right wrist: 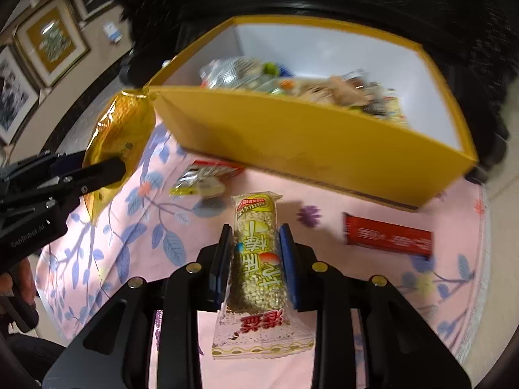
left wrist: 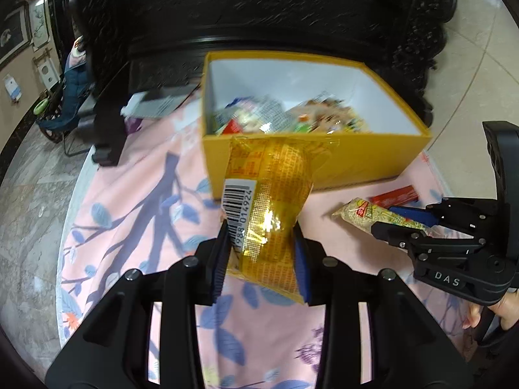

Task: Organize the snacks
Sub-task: 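Carry the jelly bag and rice-puff bar into the yellow box and release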

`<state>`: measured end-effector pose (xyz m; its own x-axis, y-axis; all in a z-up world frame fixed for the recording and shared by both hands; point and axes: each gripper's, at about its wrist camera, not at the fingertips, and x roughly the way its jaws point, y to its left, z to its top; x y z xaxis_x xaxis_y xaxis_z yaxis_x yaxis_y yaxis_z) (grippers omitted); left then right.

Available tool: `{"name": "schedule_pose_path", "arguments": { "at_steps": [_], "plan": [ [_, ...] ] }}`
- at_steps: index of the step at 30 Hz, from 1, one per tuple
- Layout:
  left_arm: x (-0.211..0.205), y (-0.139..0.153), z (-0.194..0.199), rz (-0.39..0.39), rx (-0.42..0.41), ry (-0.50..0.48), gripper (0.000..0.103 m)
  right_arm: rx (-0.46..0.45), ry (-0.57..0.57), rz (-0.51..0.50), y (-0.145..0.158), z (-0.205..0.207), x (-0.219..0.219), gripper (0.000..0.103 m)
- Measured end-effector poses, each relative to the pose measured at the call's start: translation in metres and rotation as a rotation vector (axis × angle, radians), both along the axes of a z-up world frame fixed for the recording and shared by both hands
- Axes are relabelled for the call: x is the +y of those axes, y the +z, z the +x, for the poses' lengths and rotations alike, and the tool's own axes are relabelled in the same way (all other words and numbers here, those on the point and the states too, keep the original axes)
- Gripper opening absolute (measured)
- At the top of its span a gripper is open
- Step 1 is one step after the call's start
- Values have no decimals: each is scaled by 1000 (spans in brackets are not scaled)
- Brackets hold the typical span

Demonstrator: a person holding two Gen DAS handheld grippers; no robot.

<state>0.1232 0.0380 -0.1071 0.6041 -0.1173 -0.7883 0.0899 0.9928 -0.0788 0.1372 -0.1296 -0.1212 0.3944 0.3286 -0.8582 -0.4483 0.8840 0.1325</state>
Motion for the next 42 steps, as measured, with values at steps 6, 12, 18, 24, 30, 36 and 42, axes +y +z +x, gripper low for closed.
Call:
{"name": "schedule_pose_path", "arguments": {
  "at_steps": [6, 12, 18, 24, 30, 36, 42],
  "plan": [
    [-19, 17, 5, -28, -26, -16, 35, -46, -77, 38, 28, -4, -31, 30],
    [-35, 29, 8, -34, -46, -33, 35, -88, -105, 49, 44, -8, -40, 30],
    [-42, 35, 12, -29, -57, -45, 35, -108, -106, 52, 51, -8, -40, 30],
    [-41, 41, 22, -31, -58, -41, 35, -126, -108, 59, 61, -1, -38, 30],
    [-41, 57, 67, -29, -38, 11, 35, -160, -135, 87, 85, 39, -32, 30],
    [-49, 80, 120, -41, -65, 51, 35, -192, -193, 110, 106, 85, -29, 30],
    [-49, 91, 158, -26, -65, 67, 41, -191, -221, 90, 117, 123, -28, 32]
  ]
}}
